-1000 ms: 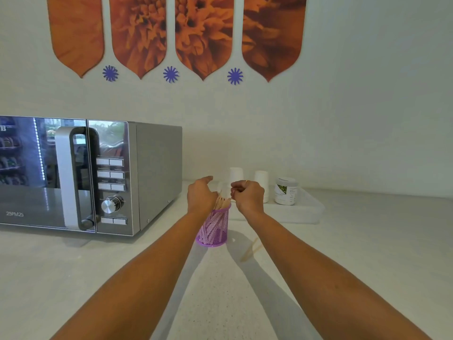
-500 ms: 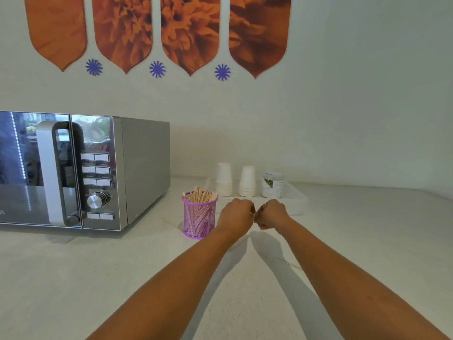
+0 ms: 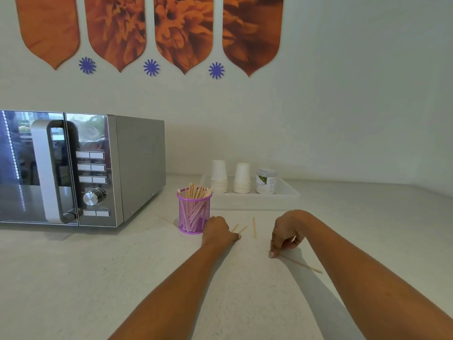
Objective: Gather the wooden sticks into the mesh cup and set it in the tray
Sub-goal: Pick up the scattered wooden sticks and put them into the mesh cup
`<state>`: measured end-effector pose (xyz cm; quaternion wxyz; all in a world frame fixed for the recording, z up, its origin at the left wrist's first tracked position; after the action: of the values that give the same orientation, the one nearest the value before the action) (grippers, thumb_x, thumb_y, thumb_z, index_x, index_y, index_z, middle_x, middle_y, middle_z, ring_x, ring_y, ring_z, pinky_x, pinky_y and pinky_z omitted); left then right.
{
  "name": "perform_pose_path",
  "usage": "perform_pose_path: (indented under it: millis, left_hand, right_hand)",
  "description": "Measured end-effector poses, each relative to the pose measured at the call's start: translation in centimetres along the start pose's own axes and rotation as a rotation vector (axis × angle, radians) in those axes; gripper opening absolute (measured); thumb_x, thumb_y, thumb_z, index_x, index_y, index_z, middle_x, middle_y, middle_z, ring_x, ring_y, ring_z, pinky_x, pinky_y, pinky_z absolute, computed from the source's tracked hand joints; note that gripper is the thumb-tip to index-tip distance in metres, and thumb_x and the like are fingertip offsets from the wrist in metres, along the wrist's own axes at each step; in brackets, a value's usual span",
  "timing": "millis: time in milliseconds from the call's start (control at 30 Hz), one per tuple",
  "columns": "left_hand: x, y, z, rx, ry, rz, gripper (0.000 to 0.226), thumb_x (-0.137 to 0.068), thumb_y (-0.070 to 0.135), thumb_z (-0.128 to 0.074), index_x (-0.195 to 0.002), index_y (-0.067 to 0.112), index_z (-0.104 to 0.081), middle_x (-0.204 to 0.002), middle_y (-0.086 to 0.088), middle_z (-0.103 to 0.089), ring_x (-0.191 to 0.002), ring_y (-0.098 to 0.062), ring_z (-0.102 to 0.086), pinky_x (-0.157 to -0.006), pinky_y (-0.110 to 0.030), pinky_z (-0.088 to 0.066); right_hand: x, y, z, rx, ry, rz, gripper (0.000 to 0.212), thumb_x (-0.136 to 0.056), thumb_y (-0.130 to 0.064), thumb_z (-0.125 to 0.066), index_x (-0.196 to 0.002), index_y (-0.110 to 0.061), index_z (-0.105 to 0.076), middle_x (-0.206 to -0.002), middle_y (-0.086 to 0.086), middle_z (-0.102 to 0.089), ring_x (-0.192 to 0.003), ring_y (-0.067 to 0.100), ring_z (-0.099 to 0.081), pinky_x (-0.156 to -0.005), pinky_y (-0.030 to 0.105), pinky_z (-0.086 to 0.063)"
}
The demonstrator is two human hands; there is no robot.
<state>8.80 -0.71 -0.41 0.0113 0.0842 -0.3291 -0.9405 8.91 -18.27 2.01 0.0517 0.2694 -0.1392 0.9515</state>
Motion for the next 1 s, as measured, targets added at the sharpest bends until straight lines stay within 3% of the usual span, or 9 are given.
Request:
perform_pose_path:
  millis: [67, 200, 400, 533, 567, 733, 833, 900, 1000]
  left_hand:
    - [0.1, -0.1, 0.0, 0.038, -0.002, 0.018, 0.043, -0.079, 0.029, -0.074, -0.108, -0.002, -0.066, -0.111, -0.015, -0.069, -0.102, -0.026, -0.066, -0.088, -0.032, -0.052]
    - [0.3, 0.0, 0.0, 0.071, 0.013, 0.049, 0.036, -0.082, 0.018, -0.071, -0.111, -0.002, -0.066, -0.114, -0.017, -0.069, -0.105, -0.028, -0.066, -0.093, -0.035, -0.054]
    - [0.3, 0.2, 0.1, 0.034, 0.031, 0.1, 0.03, -0.088, 0.011, -0.063, -0.115, -0.001, -0.06, -0.117, -0.016, -0.066, -0.108, -0.028, -0.064, -0.093, -0.033, -0.054]
    - [0.2, 0.5, 0.1, 0.013, 0.031, 0.128, 0.029, -0.09, 0.009, -0.061, -0.117, 0.0, -0.057, -0.121, -0.015, -0.062, -0.112, -0.027, -0.061, -0.094, -0.033, -0.052]
    - [0.3, 0.5, 0.2, 0.013, 0.03, 0.133, 0.028, -0.09, 0.009, -0.06, -0.117, 0.001, -0.057, -0.121, -0.015, -0.062, -0.112, -0.027, -0.06, -0.094, -0.033, -0.052]
    - [0.3, 0.6, 0.2, -0.041, 0.031, 0.129, 0.029, -0.09, 0.01, -0.06, -0.118, 0.002, -0.056, -0.122, -0.015, -0.062, -0.112, -0.027, -0.061, -0.094, -0.033, -0.052]
    - [0.3, 0.8, 0.4, -0.089, 0.039, 0.117, 0.031, -0.09, 0.011, -0.061, -0.119, 0.003, -0.056, -0.123, -0.014, -0.061, -0.113, -0.027, -0.061, -0.093, -0.033, -0.052]
    - [0.4, 1.0, 0.5, -0.107, 0.045, 0.118, 0.032, -0.089, 0.01, -0.061, -0.12, 0.004, -0.055, -0.123, -0.014, -0.061, -0.114, -0.027, -0.06, -0.092, -0.033, -0.052]
    - [0.2, 0.8, 0.6, -0.097, 0.054, 0.137, 0.033, -0.089, 0.011, -0.061, -0.121, 0.004, -0.054, -0.125, -0.014, -0.059, -0.115, -0.027, -0.058, -0.093, -0.033, -0.051]
  right_hand:
    - [-0.3, 0.1, -0.2, -0.013, -0.004, -0.009, 0.03, -0.073, -0.024, -0.08, -0.1, -0.016, -0.069, -0.089, 0.001, -0.058, -0.081, 0.012, -0.05, -0.079, 0.021, -0.042]
    - [-0.4, -0.1, -0.4, -0.06, 0.021, -0.018, 0.012, -0.076, -0.021, -0.078, -0.074, -0.017, -0.067, -0.073, -0.002, -0.055, -0.066, 0.007, -0.046, -0.069, 0.017, -0.041]
    - [-0.1, -0.5, -0.7, -0.095, 0.051, -0.009, 0.017, -0.08, -0.022, -0.074, -0.072, -0.015, -0.06, -0.069, 0.0, -0.052, -0.062, 0.009, -0.045, -0.062, 0.018, -0.041]
    - [0.0, -1.1, -0.5, -0.317, 0.138, 0.034, 0.007, -0.086, -0.015, -0.067, -0.088, -0.012, -0.061, -0.069, 0.0, -0.051, -0.061, 0.008, -0.044, -0.056, 0.017, -0.041]
    - [0.3, -1.3, -0.4, -0.381, 0.154, 0.048, 0.003, -0.089, -0.011, -0.063, -0.086, -0.011, -0.061, -0.069, 0.001, -0.052, -0.059, 0.008, -0.045, -0.054, 0.016, -0.04]
    - [0.3, -2.4, 0.5, -0.681, 0.34, 0.154, 0.029, -0.086, 0.002, -0.062, -0.06, -0.005, -0.052, -0.064, 0.008, -0.055, -0.055, 0.013, -0.05, -0.052, 0.017, -0.045]
    - [-0.2, -2.3, 1.1, -0.822, 0.489, 0.175, 0.015, -0.084, 0.008, -0.062, -0.07, 0.001, -0.064, -0.061, 0.008, -0.055, -0.052, 0.012, -0.052, -0.038, 0.012, -0.047]
    - [-0.7, -2.3, 1.3, -0.879, 0.56, 0.176, 0.014, -0.086, 0.011, -0.058, -0.092, 0.011, -0.07, -0.065, 0.009, -0.059, -0.052, 0.013, -0.052, -0.051, 0.012, -0.054]
    - [-1.2, -2.7, 1.2, -0.779, 0.636, 0.184, 0.02, -0.084, 0.009, -0.061, -0.102, 0.009, -0.07, -0.097, 0.02, -0.069, -0.067, 0.018, -0.059, -0.088, 0.027, -0.055]
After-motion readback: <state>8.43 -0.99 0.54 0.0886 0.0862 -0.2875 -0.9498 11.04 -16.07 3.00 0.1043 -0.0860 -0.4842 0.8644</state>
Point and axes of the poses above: each hand's wrist, its own x-axis away from the middle knuckle, its own z-axis out of the back of the hand, y = z × x, the point moved 4 cm from there along -x, towards the middle knuckle
